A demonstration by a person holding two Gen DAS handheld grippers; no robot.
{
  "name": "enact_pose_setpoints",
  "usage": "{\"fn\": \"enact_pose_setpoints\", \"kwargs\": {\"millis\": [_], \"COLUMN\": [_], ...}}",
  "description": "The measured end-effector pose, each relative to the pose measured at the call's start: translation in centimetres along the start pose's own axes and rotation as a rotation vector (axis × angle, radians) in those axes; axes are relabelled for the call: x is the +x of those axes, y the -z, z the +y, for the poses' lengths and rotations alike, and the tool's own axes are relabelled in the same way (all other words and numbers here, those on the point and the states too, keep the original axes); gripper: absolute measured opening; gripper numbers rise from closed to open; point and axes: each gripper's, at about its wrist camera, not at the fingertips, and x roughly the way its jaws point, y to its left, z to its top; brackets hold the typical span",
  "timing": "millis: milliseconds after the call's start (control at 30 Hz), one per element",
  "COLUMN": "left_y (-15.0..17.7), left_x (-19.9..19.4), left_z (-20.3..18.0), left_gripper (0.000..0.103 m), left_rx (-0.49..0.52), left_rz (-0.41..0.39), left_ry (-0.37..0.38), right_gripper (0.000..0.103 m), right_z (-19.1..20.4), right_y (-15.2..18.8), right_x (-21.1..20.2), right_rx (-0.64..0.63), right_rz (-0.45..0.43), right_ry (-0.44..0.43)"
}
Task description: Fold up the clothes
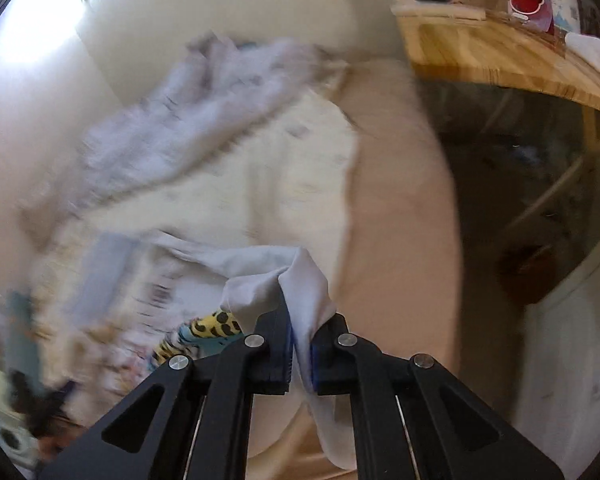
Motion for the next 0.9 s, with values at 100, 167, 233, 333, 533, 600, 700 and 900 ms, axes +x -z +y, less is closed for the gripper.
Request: {"fn": "enact_pose_setpoints", "kwargs": {"millis": [100, 167, 233, 333, 533, 600, 700, 900], "left_y": [0.0, -0.1, -0.1, 0.1, 0.2, 0.2, 0.2, 0.1], "left_x": [0.3, 0.6, 0.8, 0.8, 0.6, 0.6, 0.5, 0.1], "left_z": [-0.1, -0.2, -0.3, -0.4, -0.2, -0.1, 0.0, 0.4], "left_gripper": [0.069, 0.069, 0.069, 0.069, 0.069, 0.069, 0.069, 0.069], "left_rx": [0.004, 0.010, 0.019, 0.025, 0.012, 0.006, -0.001, -0.027], "left_rz": [0.009, 0.013, 0.015, 0.019, 0.017, 0.016, 0.016, 0.006], "left_ry": [-0.003, -0.010, -0.017, -0.015, -0.003, 0.002, 0.006, 0.014], "right_gripper": [0.007, 0.008, 0.010, 0.010, 0.024, 0.026, 0.034, 0.103], "right_z": [-0.9, -1.6, -1.7, -0.9, 3.3, 4.9, 5.8, 2.6], "right_y": [0.5, 0.9, 1.4, 1.7, 2.3, 2.8, 3.2, 3.3], "right_x": [4.1, 6.0, 6.7, 5.4, 0.1, -0.8, -1.1, 1.1], "right_rx": [-0.019, -0.017, -0.028, -0.077, -0.224, -0.288, -0.358, -0.389], "right_rz": [0.086, 0.144, 0.164, 0.130, 0.067, 0.060, 0.082, 0.175], "right_ry": [0.044, 0.057, 0.079, 0.112, 0.097, 0.114, 0.181, 0.501]}}
